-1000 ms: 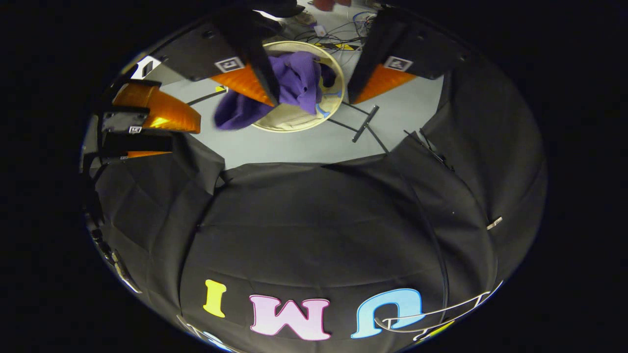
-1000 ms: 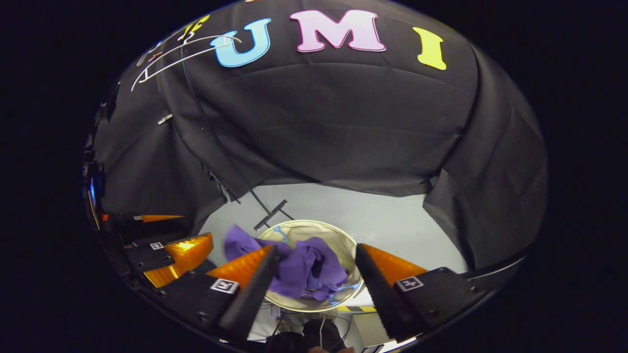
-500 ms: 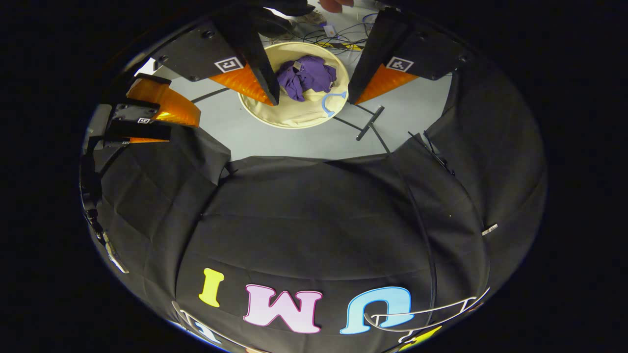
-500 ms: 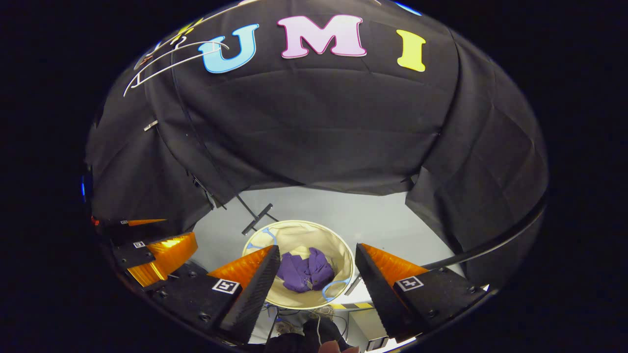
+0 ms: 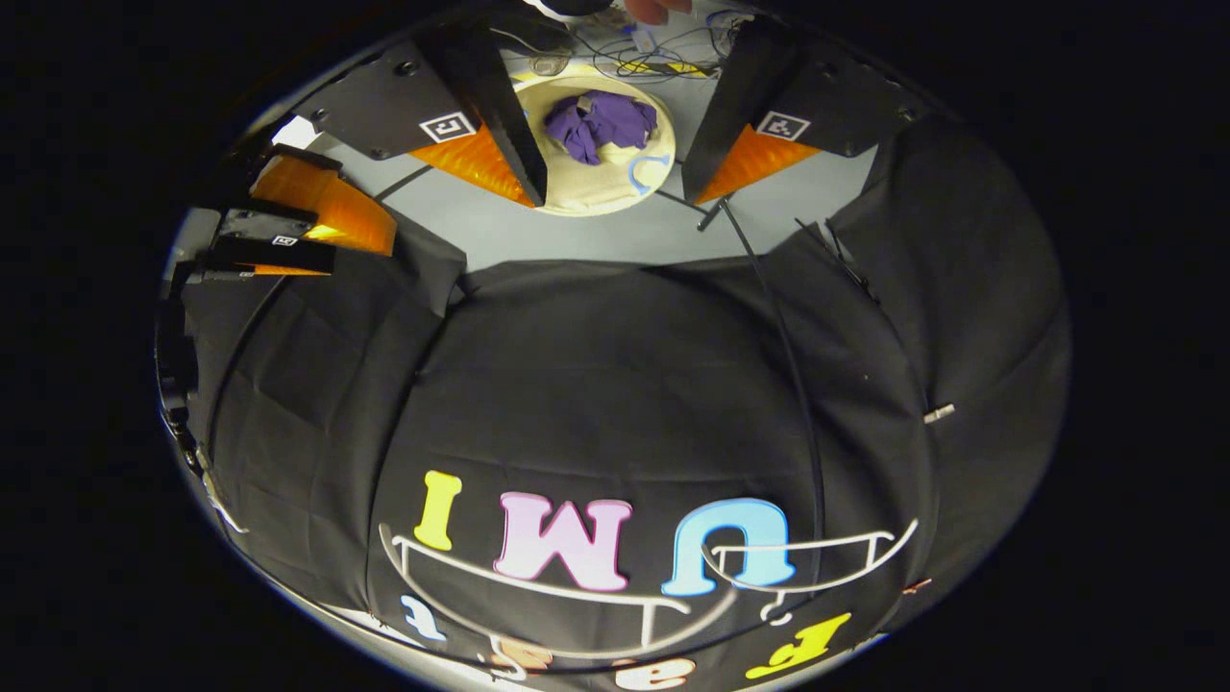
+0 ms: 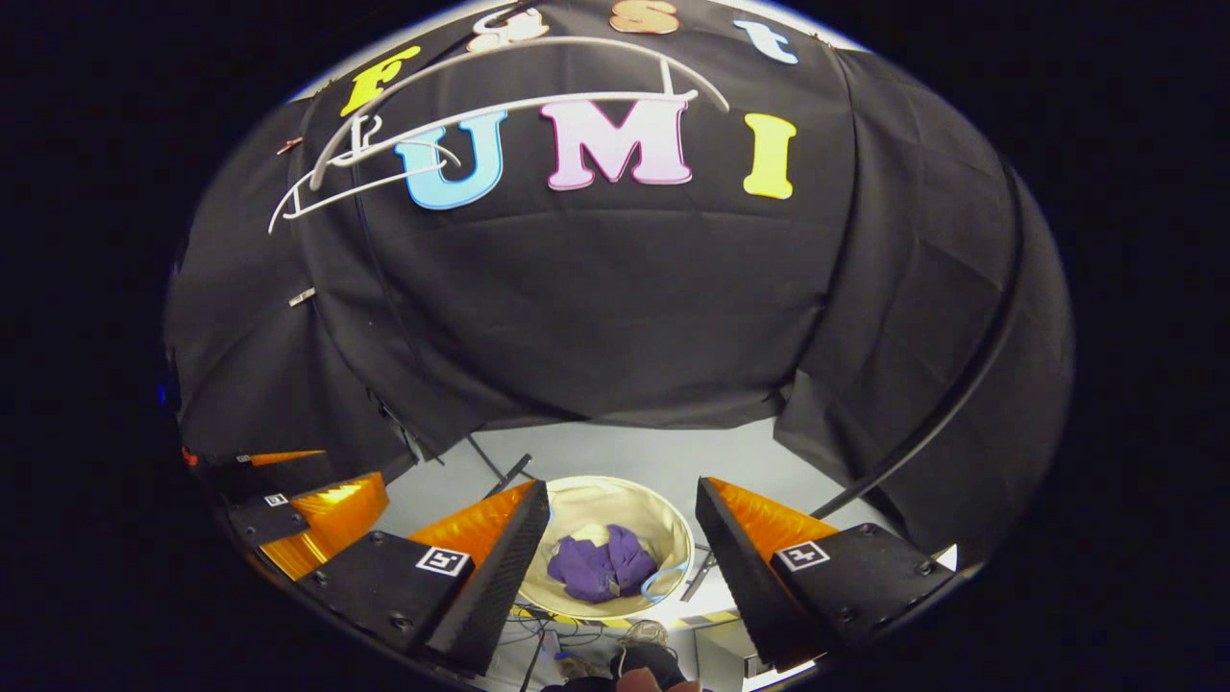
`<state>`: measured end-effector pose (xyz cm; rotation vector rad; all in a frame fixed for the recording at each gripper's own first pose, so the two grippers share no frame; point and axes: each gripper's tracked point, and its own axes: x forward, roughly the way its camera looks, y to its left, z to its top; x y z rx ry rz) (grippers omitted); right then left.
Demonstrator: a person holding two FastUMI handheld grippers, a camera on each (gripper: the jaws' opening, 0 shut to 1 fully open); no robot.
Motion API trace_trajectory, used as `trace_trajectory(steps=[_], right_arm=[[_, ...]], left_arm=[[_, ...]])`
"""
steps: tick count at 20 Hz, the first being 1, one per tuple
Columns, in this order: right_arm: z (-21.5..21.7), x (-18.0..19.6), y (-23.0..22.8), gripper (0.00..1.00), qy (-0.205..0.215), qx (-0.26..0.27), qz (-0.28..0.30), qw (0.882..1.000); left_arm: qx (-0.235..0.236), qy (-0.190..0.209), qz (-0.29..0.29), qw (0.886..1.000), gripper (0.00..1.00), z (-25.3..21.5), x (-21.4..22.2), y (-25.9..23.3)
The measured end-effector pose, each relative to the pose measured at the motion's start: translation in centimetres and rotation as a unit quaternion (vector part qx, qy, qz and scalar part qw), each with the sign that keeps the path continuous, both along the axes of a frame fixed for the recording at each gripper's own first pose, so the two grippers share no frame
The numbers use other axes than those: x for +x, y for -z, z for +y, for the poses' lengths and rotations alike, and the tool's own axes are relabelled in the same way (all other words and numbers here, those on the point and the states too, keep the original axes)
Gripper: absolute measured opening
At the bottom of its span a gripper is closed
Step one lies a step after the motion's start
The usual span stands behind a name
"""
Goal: Grasp the clothes on the hanger with both hands and then place them into the laundry hamper below.
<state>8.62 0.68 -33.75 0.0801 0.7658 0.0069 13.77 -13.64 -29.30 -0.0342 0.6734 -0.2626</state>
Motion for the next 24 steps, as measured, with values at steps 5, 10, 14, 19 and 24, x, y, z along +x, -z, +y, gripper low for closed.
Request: trace_trajectory(steps=[5,10,14,19,24], right_arm=[[1.0,-0.7,-8.5,0.99,0.016,-0.013,-0.084,0.996],[2.3,-2.0,-14.8,0.99,0.025,-0.020,-0.148,0.988],[2.9,-2.7,-18.9,0.99,0.027,-0.025,-0.188,0.981],[3.0,-3.0,-23.9,1.00,0.025,-0.022,-0.241,0.970],[2.6,-3.6,-28.0,1.00,0.016,-0.022,-0.278,0.960]], left_arm=[[-0.013,-0.016,-0.092,0.996,0.90,3.1,-0.8,-8.1],[-0.032,-0.019,-0.160,0.986,0.90,5.4,-3.1,-14.5],[-0.033,-0.013,-0.191,0.981,0.91,6.1,-4.3,-17.5],[-0.051,-0.011,-0.228,0.972,0.90,7.1,-6.0,-21.5],[-0.058,-0.033,-0.263,0.962,0.91,8.7,-7.2,-25.3]])
